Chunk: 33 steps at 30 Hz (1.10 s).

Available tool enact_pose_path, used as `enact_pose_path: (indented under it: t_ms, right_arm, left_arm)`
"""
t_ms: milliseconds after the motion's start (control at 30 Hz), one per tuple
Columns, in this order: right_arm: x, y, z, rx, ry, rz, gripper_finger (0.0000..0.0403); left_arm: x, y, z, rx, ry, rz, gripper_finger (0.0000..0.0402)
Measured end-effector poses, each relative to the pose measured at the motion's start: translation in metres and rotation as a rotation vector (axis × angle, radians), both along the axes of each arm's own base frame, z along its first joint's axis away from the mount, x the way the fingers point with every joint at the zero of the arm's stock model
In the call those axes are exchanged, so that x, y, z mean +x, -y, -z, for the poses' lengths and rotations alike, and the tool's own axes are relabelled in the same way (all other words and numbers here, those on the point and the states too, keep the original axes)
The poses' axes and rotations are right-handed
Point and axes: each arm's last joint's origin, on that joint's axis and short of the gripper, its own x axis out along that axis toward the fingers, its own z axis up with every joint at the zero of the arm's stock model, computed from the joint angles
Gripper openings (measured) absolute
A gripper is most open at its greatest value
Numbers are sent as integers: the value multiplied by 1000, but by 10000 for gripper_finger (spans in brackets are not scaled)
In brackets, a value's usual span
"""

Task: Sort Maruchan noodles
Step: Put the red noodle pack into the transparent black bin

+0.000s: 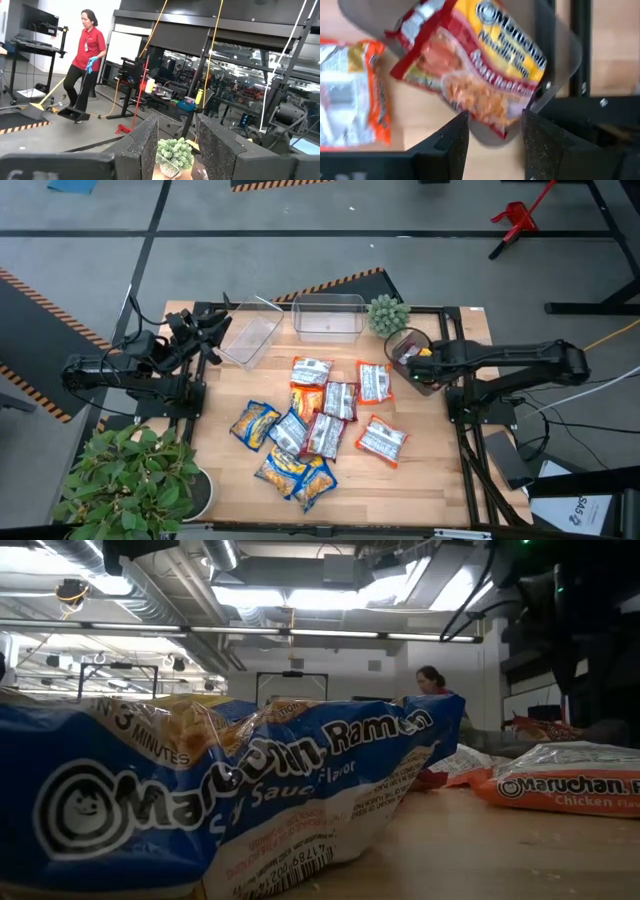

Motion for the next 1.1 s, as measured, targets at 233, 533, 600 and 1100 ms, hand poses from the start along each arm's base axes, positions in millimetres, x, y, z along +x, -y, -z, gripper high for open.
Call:
enact_pose_path:
  t_ms: [233,533,600,1100]
  right_arm:
    - [16,12,18,-37,-132,22,166]
    - [35,38,39,-52,-157,51,166]
    - [40,45,42,-66,-129,60,166]
    - [61,80,18,-110,141,-102,166]
  left_arm:
    - [0,-1,0,-7,-1,-24,127]
    - [0,-1,2,-7,-19,-25,127]
    - [0,-1,2,-7,-23,-25,127]
    - [1,0,4,-6,-46,-20,127]
